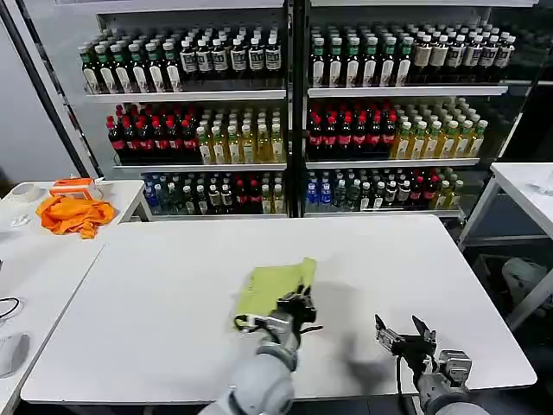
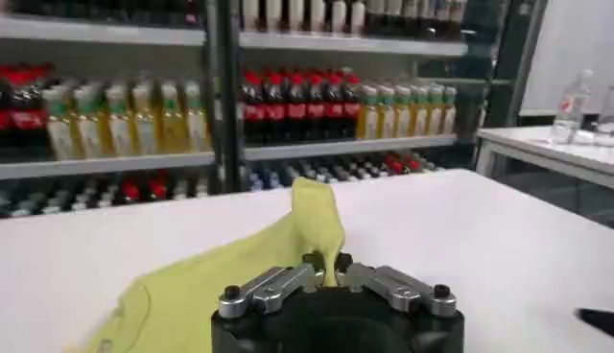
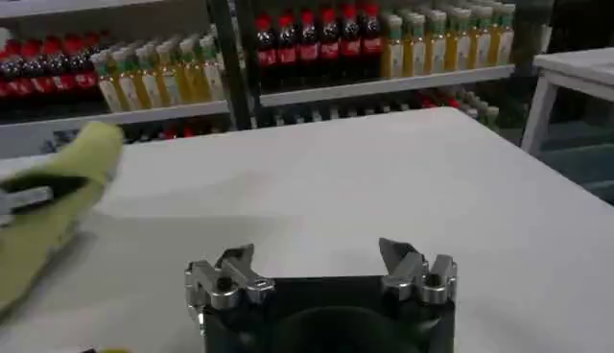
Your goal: Fold and organize the clothes.
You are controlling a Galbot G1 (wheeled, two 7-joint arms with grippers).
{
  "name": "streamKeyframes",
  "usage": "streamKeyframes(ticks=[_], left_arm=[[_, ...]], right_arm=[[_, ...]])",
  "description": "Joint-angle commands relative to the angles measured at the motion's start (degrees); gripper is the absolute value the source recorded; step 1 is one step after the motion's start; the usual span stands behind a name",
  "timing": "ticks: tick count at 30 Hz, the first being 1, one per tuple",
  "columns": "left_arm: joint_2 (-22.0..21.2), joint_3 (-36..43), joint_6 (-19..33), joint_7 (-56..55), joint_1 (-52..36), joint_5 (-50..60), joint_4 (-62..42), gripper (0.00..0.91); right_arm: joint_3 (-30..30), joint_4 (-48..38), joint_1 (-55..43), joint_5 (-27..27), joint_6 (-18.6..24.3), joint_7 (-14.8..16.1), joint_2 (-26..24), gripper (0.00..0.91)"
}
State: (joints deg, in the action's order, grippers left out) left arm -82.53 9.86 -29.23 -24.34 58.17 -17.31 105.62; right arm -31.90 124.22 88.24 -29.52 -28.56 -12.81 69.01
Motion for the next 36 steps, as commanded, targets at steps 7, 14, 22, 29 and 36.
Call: streamKeyframes(ticks=[7,14,22,29,36], left_arm=[[-12.0,7.8,16.7,2.7,-3.9,-1.4,-15.2,0.907],[-8.7,0.2,20.1,2.9,-1.1,-9.3,-4.2,0.907],[1.7,-16.3,19.3,1.7,4.4,-13.8,5.1,0.907],[3.4,-24.0,19.2,1.2,11.7,-14.7,10.1,0.907],[2.6,-25.1,19.5,1.3,16.1,-14.4,12.4,0.907]], right_arm=[[3.4,-2.9,-5.4,-0.8,-0.1,-0.1,0.3,0.907],[7.2,-4.2,-9.8,-3.8,-0.5,-1.0,0.5,0.907],[14.1,-8.6,-17.2,-9.7,-1.2,-6.2,1.2,0.907],[17.6,-15.8,-22.9,-11.4,-1.8,-14.4,4.6,0.907],[17.3,-18.3,-24.0,-11.7,-2.9,-19.9,5.4,0.907]])
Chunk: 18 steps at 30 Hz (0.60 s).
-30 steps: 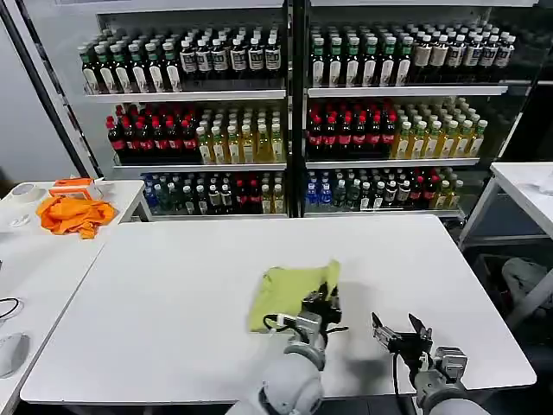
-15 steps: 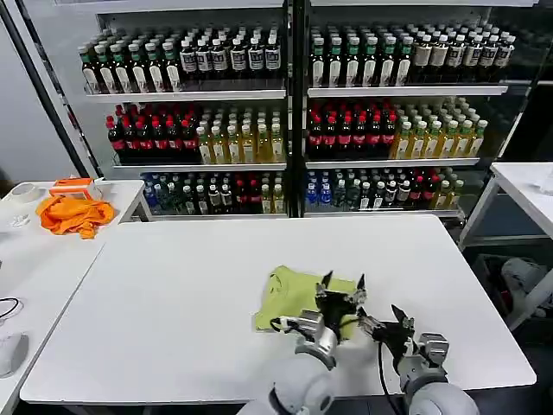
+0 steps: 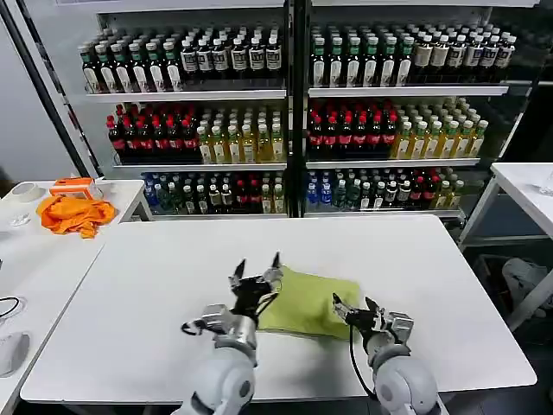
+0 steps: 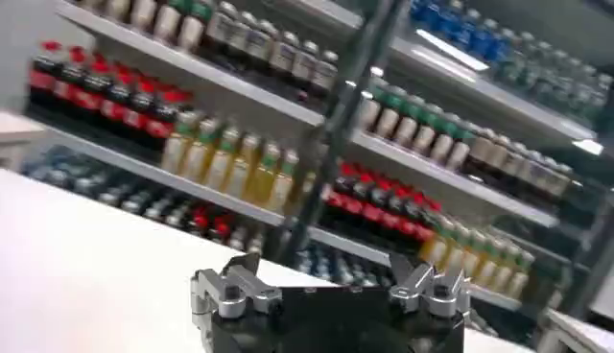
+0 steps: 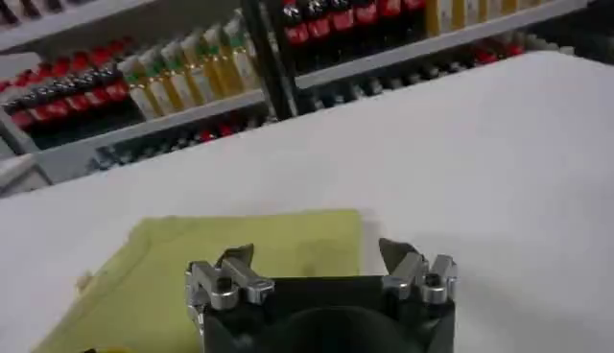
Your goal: Fold and organize the clothes.
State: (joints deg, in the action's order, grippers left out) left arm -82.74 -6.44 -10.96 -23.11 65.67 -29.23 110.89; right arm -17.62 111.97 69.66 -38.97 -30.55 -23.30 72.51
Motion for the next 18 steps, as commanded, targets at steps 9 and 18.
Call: streamKeyframes(ticks=[9,18], left_arm=[[2.1,-7.3,1.3,0.2,9.8,-1.6,7.6,0.907],[2.6,-7.5,1.2,0.2,9.9,-1.3,7.2,0.907]], right_arm=[[3.2,-7.4,-6.9,-3.1,0.5,-8.4,3.0,0.000],[2.8,-11.3,-11.3,-3.6,0.7,-6.6,1.9,0.000]])
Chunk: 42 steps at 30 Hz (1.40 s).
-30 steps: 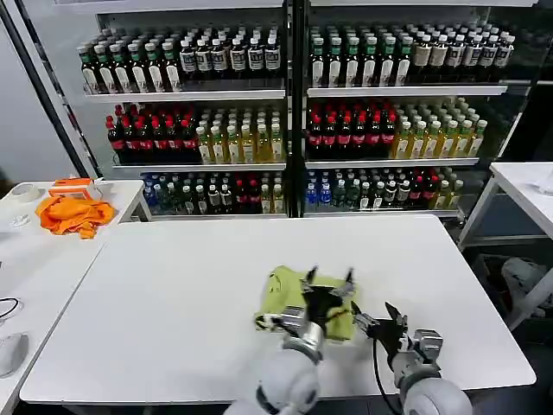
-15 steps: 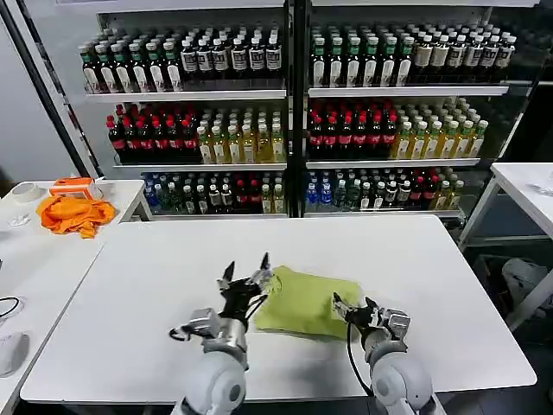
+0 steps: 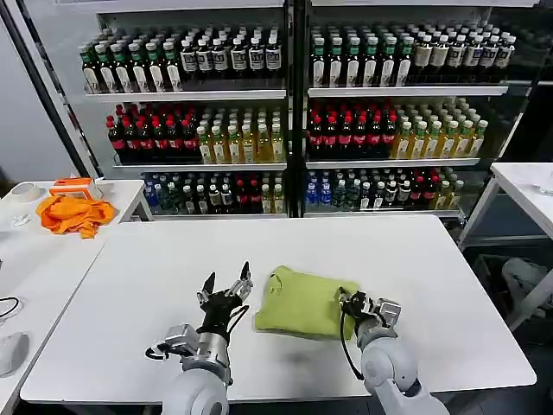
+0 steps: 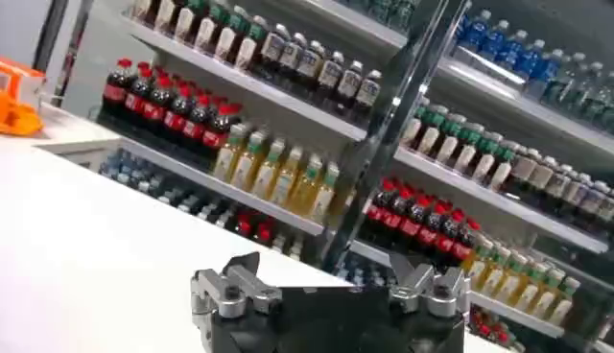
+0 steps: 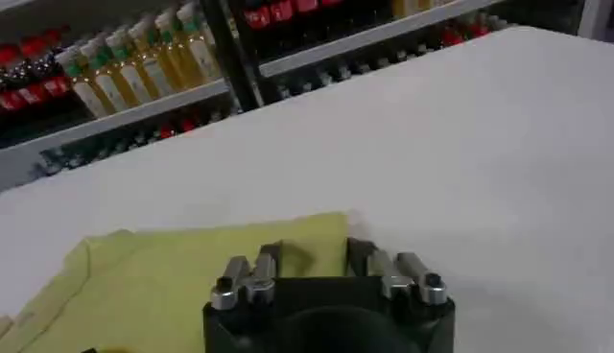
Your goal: Fold and organize the clothes.
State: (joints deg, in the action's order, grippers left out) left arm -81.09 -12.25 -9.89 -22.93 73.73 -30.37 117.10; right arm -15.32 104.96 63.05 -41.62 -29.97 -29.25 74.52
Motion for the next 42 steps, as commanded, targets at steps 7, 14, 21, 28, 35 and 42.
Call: streamKeyframes(ticks=[7,14,21,28,35,42], left_arm=[[1.2,-1.6,0.1,0.1,1.6,-0.1,0.3,0.907],[1.4,-1.5,-0.1,0.2,1.5,-0.1,-0.5,0.907],[2.2,-1.4,-1.5,1.3,2.1,4.7,0.0,0.907],[4.4,-0.3,-2.4,4.6,3.8,12.8,1.9,0.907],[5.5,0.1,-0.5,6.8,6.3,17.2,4.0,0.907],[5.0,-0.3,0.9,7.5,9.3,20.1,6.3,0.907]], right_arm=[[1.2,-9.4,-10.4,-2.2,-0.1,0.4,-0.2,0.000],[2.0,-13.2,-15.0,-2.2,-0.9,1.1,0.1,0.000],[2.2,-7.1,-8.8,11.6,2.8,10.7,-2.4,0.907],[-3.9,4.1,5.0,26.4,15.1,16.6,-5.0,0.907],[-15.4,17.5,24.0,31.2,19.2,20.2,-4.1,0.907],[-18.4,22.2,30.3,29.5,20.3,21.1,-1.6,0.907]])
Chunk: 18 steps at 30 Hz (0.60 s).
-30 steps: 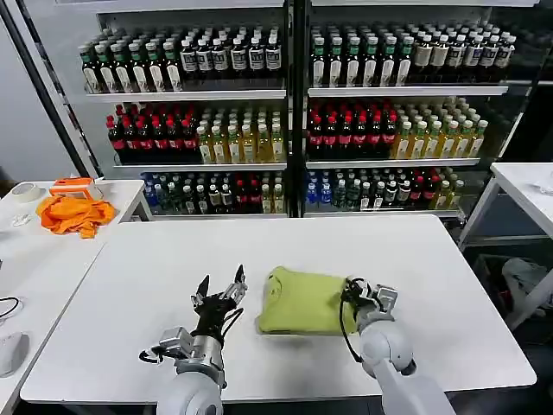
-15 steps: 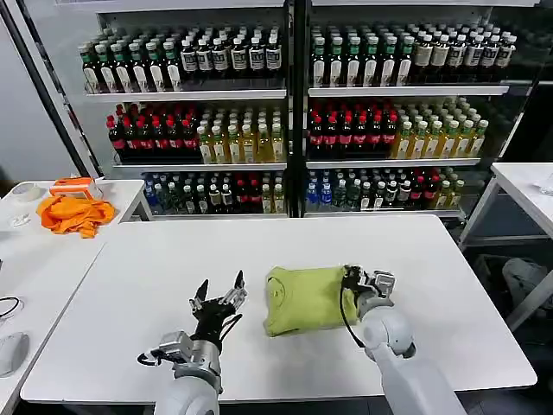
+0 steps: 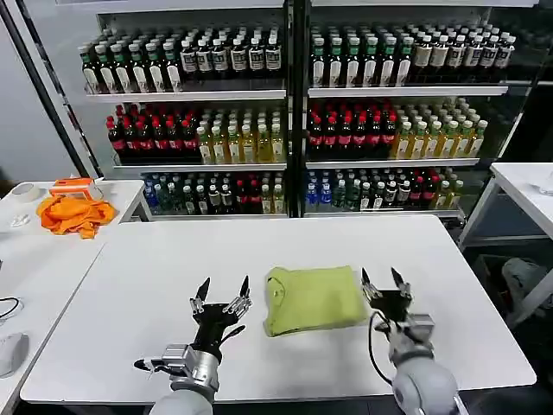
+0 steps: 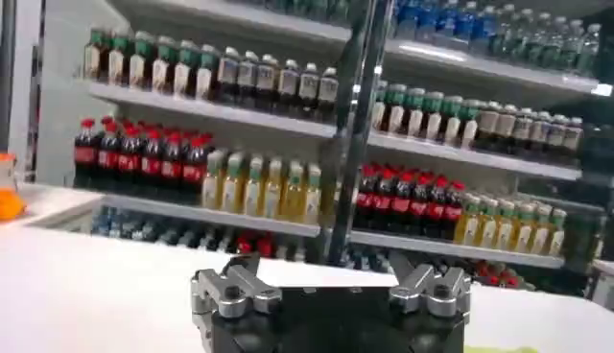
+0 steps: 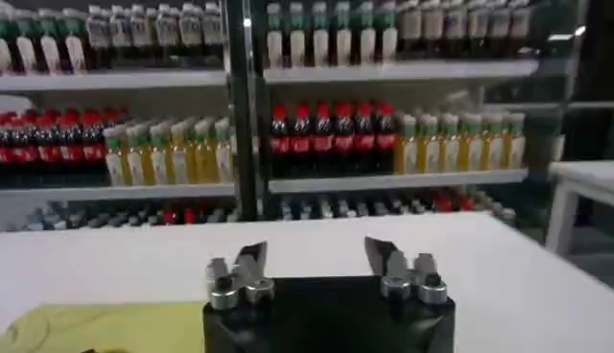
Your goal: Fold and organize the clothes.
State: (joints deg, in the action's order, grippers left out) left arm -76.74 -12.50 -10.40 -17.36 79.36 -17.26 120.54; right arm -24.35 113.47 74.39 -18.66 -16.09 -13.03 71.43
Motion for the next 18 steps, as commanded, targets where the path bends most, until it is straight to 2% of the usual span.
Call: streamKeyframes(ticks=[1,7,18], left_arm=[[0.7,-0.1,1.5,2.0,4.2,7.4,3.2,0.907],[1.1,-1.3,1.2,1.9,7.0,7.2,5.4,0.907],[0.8,-1.7,0.7,0.9,10.8,6.6,8.1,0.907]], right_arm=[[-9.2,13.8,19.2,6.6,6.6,5.0,1.9,0.907],[-8.7,14.3,19.7,7.0,6.6,5.4,3.0,0.907],[-7.9,16.1,20.7,9.4,7.5,4.0,4.4,0.907]])
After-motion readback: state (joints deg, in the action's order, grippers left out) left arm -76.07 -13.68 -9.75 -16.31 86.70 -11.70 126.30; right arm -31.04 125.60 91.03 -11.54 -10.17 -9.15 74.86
